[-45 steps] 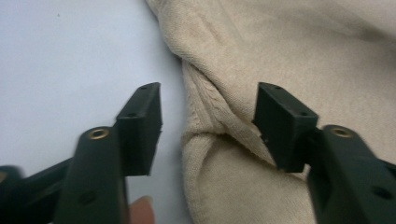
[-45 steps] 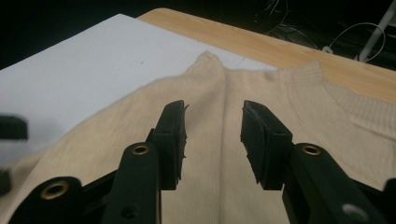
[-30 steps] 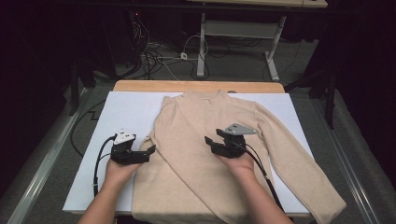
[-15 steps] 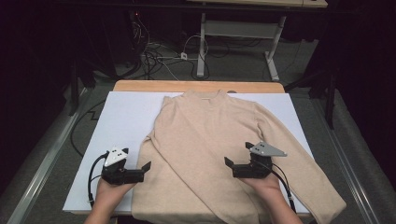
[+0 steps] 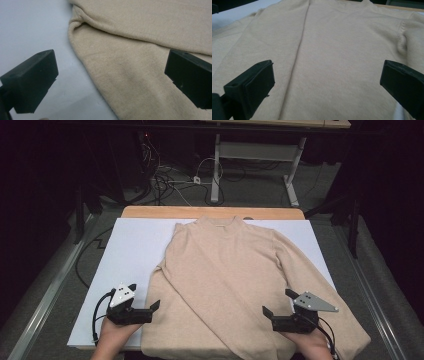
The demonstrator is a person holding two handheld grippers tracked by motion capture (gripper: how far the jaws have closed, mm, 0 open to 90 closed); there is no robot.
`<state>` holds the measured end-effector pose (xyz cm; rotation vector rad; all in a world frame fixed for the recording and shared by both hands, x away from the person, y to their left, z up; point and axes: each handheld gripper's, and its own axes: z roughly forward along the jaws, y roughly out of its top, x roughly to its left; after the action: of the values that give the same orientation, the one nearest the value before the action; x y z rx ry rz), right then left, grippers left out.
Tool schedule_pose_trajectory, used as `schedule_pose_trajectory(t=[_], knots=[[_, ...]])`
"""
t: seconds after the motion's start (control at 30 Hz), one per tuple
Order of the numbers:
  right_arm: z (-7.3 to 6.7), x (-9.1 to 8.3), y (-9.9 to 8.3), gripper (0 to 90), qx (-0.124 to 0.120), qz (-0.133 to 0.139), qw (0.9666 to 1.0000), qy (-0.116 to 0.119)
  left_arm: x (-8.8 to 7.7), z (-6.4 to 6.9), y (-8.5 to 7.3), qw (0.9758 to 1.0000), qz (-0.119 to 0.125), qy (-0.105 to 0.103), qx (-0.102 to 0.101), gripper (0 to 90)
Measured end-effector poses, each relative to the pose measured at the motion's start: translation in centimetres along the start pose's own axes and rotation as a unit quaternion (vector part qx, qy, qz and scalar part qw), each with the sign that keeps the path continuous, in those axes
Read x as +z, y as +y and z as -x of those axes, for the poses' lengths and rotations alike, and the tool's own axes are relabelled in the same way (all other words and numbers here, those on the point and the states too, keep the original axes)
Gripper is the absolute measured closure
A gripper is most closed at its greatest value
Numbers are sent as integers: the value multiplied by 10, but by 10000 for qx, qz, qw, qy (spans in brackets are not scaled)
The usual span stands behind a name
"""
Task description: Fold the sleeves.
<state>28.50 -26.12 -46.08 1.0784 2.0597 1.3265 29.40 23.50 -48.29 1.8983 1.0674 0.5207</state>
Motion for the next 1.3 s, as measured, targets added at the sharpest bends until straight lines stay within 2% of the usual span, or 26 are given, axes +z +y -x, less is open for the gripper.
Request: schedule_pose_trajectory(t=[0.4, 0.53, 0.7, 0.77, 1.13, 1.3], knots=[[23, -31, -13, 7, 160, 91, 9995, -275, 2, 2, 0, 10000, 67, -34, -7, 0], [32, -40, -15, 15, 308, 98, 9988, -373, 2, 1, 2, 10000, 88, -19, 8, 0], [42, -52, -18, 44, 290, 110, 9976, -614, 3, 1, 2, 9999, 99, -37, 81, 0], [51, -58, -20, 63, 337, 66, 9964, -776, 3, 0, 1, 9999, 100, -54, 69, 0], [85, -79, -36, 166, 683, -103, 9899, -1240, 5, -1, 2, 9999, 53, -110, 85, 0], [101, -89, -45, 245, 819, -182, 9868, -1388, 6, -1, 2, 9999, 56, -131, 76, 0]])
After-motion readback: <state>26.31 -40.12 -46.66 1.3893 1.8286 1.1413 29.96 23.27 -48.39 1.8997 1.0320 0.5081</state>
